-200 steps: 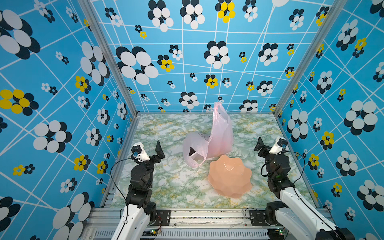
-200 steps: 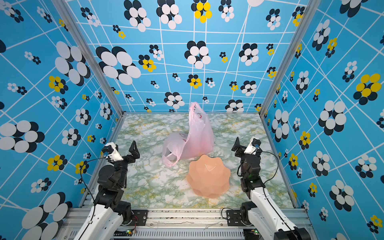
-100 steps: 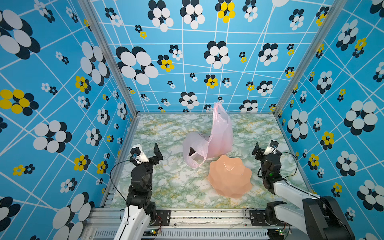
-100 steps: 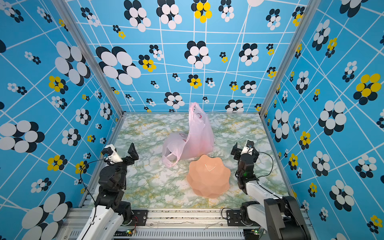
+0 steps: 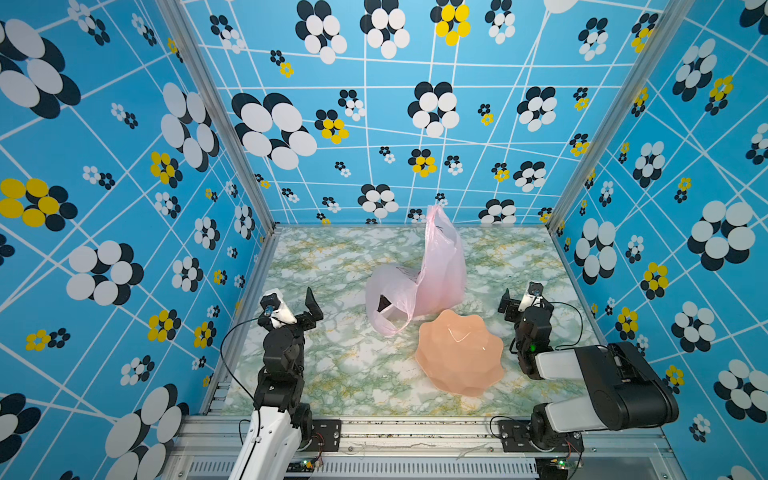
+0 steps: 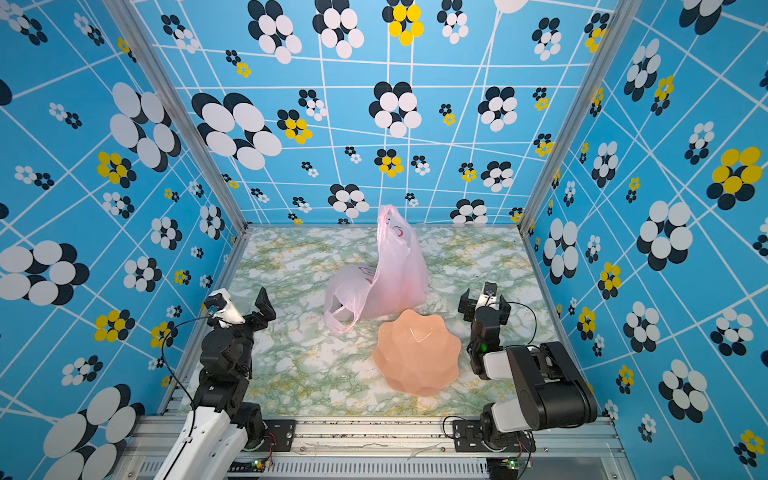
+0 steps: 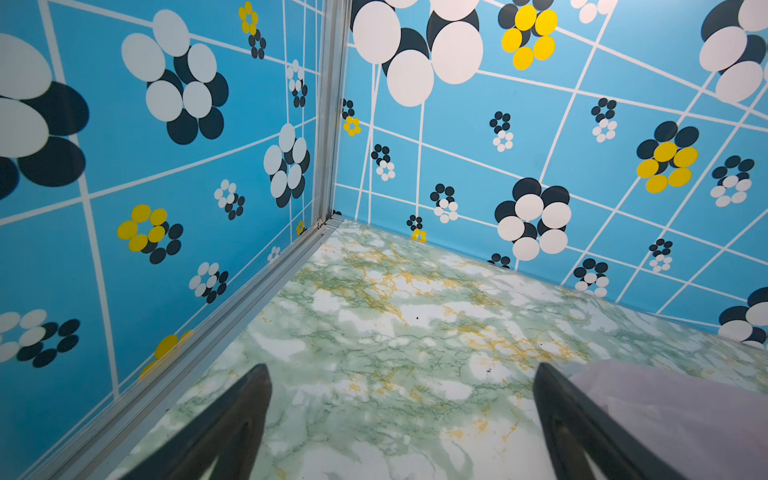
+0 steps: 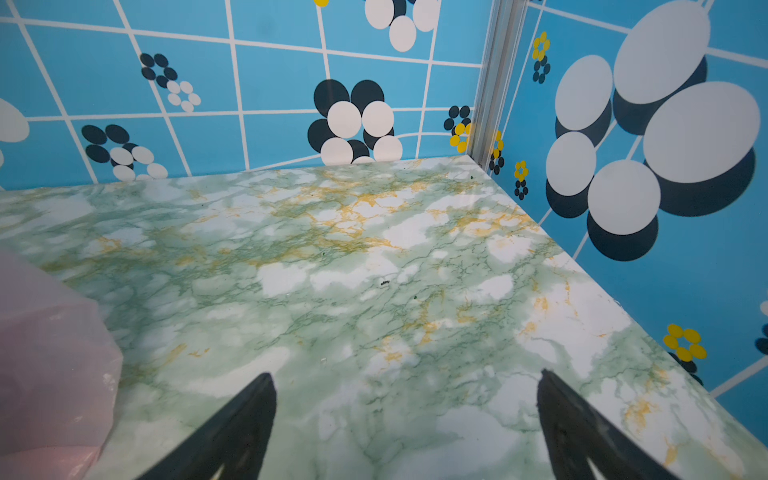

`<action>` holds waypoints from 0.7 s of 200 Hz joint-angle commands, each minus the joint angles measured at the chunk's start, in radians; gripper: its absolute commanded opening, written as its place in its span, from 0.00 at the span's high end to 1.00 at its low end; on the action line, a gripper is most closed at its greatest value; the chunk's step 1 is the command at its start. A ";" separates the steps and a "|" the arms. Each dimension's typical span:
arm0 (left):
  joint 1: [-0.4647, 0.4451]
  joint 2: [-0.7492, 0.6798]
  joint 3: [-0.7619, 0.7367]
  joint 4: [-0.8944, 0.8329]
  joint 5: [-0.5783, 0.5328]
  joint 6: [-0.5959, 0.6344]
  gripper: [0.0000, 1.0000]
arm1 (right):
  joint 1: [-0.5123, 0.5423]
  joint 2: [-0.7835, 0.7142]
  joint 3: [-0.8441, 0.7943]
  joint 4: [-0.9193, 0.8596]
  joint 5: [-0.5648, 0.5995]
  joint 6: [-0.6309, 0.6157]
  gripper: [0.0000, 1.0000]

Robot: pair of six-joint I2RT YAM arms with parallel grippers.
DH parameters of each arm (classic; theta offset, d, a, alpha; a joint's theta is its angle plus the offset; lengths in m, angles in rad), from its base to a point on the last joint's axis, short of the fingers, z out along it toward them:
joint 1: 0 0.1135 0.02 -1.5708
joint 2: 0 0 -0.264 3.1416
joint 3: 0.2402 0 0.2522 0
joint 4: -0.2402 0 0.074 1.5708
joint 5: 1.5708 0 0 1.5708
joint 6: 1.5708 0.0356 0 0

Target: Place the fruits into the plastic bag

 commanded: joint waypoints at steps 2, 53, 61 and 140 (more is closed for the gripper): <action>0.021 0.017 -0.012 0.030 0.026 0.008 0.01 | -0.006 0.034 -0.010 0.110 -0.024 -0.023 0.01; 0.046 0.078 -0.013 0.058 0.055 0.015 0.01 | -0.006 0.137 -0.016 0.238 -0.036 -0.034 0.01; 0.050 0.088 -0.012 0.063 0.064 0.017 0.01 | -0.006 0.126 -0.014 0.222 -0.039 -0.032 0.01; 0.067 0.362 0.013 0.215 0.182 0.105 0.01 | -0.006 0.094 0.118 -0.064 -0.030 -0.031 0.01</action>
